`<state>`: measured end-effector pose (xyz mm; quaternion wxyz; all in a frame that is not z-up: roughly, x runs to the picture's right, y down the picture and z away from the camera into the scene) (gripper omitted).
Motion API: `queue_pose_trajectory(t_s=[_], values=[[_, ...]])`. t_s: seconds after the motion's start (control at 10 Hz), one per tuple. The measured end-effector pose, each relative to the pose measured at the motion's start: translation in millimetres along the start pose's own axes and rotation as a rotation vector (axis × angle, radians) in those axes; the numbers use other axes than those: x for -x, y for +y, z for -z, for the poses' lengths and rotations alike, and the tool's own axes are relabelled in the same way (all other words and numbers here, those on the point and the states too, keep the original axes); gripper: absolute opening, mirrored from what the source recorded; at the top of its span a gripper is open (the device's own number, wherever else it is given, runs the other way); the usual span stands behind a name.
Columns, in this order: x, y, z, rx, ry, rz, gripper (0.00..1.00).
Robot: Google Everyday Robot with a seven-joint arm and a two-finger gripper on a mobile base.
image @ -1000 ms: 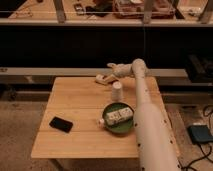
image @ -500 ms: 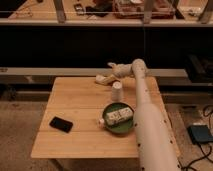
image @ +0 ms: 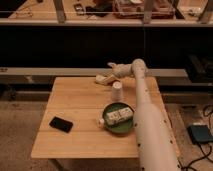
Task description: Place the pepper on the white sponge
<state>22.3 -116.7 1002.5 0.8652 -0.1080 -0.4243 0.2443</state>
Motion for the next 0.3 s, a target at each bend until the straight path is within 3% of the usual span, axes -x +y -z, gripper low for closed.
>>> queue_pose_trajectory(t_s=[0.1, 0.2, 0.3], values=[[-4, -2, 6, -0.006, 0.002, -0.004, 0.8], [-18, -9, 27, -0.031, 0.01, -0.018, 0.8], [-45, -23, 71, -0.078, 0.023, -0.045, 0.8]])
